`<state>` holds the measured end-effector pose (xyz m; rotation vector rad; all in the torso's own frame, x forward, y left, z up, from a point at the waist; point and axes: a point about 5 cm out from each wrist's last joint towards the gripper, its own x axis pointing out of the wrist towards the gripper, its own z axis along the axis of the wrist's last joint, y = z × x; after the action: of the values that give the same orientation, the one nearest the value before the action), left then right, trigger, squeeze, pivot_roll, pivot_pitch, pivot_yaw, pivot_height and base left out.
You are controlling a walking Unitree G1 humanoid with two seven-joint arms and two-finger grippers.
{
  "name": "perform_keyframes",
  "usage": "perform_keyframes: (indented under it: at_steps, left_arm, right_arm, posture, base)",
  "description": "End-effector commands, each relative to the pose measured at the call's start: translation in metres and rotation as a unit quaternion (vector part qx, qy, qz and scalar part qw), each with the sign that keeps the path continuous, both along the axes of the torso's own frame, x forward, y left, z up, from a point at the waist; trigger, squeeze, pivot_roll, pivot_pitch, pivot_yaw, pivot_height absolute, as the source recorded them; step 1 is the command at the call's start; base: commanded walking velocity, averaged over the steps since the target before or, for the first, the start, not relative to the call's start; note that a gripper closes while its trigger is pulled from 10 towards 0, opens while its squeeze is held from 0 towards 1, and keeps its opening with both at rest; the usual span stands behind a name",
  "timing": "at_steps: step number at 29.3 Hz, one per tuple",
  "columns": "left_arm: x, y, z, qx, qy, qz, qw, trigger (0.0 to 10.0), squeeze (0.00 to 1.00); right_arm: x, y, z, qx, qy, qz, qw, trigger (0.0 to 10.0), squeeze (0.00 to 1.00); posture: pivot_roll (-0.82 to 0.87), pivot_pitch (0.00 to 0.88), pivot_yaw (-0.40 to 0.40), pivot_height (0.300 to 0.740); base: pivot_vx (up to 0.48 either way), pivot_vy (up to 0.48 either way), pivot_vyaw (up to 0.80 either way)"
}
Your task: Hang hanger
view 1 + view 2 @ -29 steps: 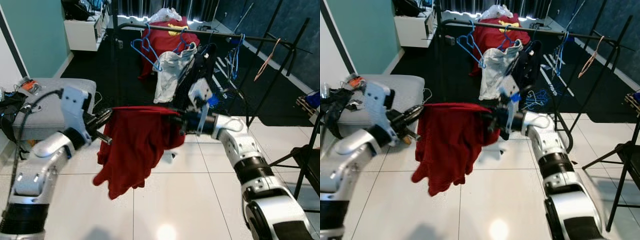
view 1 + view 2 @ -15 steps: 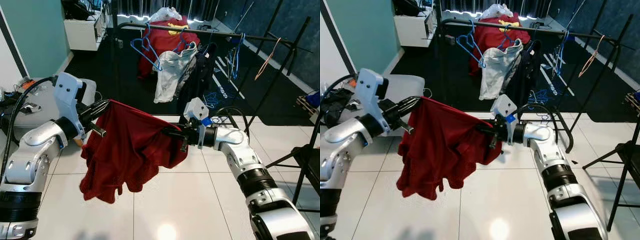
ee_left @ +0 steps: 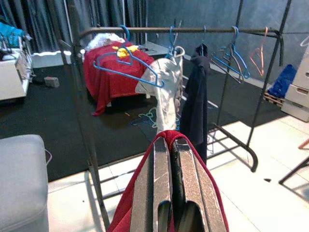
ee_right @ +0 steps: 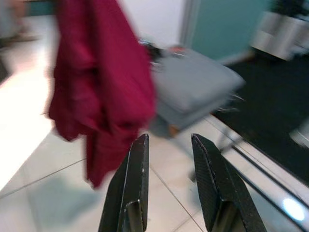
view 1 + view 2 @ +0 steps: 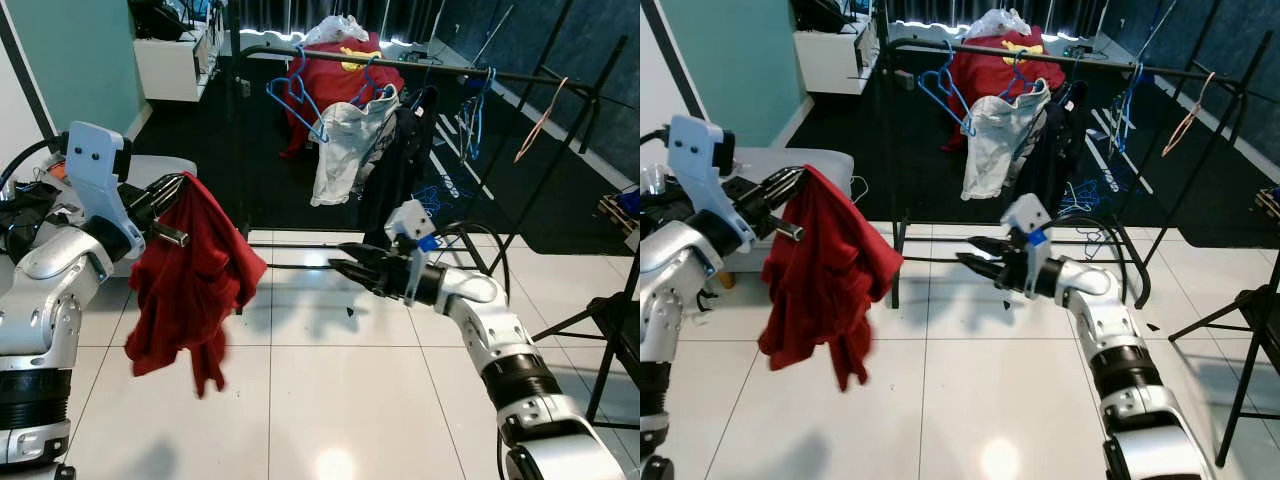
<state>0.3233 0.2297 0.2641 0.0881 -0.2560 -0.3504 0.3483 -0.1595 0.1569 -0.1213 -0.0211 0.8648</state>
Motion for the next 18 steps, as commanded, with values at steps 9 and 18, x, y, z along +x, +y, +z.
perform_keyframes:
  at_steps: [9, 18]
  left_arm:
    - [0.002, -0.002, 0.029, -0.026, -0.05, -0.011, 0.998, 0.0, 0.0]
    - [0.005, -0.012, 0.033, -0.038, -0.052, -0.027, 0.998, 0.0, 0.0]
  right_arm:
    - [-0.019, -0.03, -0.063, 0.059, 0.092, -0.172, 0.979, 10.0, 0.0]
    - [-0.033, 0.009, -0.068, 0.089, 0.075, -0.074, 0.99, 10.0, 0.0]
  posture:
    - [-0.06, 0.011, -0.067, 0.74]
    - [-0.06, 0.004, -0.056, 0.74]
  base:
    - [0.0, 0.0, 0.0]
    - [0.0, 0.0, 0.0]
